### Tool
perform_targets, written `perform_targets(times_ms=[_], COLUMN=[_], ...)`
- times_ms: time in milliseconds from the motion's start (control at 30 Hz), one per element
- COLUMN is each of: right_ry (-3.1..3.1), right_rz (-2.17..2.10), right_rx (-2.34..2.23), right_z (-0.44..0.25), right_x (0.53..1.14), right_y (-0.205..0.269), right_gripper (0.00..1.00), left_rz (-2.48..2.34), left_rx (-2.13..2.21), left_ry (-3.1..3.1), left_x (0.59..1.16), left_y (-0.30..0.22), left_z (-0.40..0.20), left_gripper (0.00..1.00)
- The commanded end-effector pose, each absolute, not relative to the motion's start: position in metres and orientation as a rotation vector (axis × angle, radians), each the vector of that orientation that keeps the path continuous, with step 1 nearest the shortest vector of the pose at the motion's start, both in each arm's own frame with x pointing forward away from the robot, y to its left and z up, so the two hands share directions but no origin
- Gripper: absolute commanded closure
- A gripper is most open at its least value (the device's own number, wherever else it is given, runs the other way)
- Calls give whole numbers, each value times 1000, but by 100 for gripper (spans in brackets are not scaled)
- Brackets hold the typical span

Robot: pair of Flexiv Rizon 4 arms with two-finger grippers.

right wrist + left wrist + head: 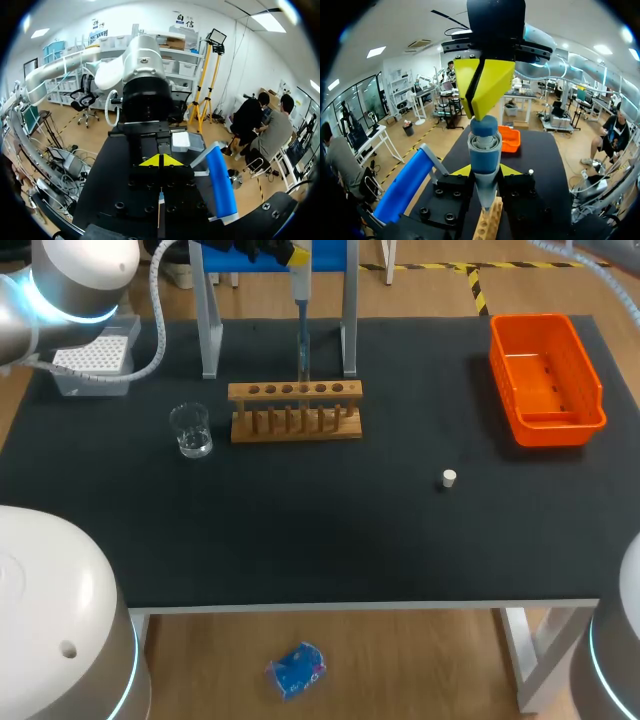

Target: Invert the test tube, pick up the pipette, mount the tip to pipette, aspirate from beaker and dispense into the tube, eject the tip, return the pipette, and cap with the stopper.

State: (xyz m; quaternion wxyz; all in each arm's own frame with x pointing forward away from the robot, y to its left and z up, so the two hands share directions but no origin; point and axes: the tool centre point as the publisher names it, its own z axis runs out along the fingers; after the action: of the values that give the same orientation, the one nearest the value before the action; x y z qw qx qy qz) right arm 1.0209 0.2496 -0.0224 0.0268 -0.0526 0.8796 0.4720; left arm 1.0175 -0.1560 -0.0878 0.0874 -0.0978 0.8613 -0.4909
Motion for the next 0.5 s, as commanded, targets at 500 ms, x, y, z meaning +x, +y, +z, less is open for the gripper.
perform_targets(times_ms=[500], right_ry=[2748], right_rz=[1448], right_rx=[-161], right_z=[-37], right_x=[1019], right_y=[251], right_gripper=[100], left_rz=[-1463], left_rx=[-292], left_ry=[2561], left_x=[1017], left_y=[-156], left_z=[-84], left_gripper=[100])
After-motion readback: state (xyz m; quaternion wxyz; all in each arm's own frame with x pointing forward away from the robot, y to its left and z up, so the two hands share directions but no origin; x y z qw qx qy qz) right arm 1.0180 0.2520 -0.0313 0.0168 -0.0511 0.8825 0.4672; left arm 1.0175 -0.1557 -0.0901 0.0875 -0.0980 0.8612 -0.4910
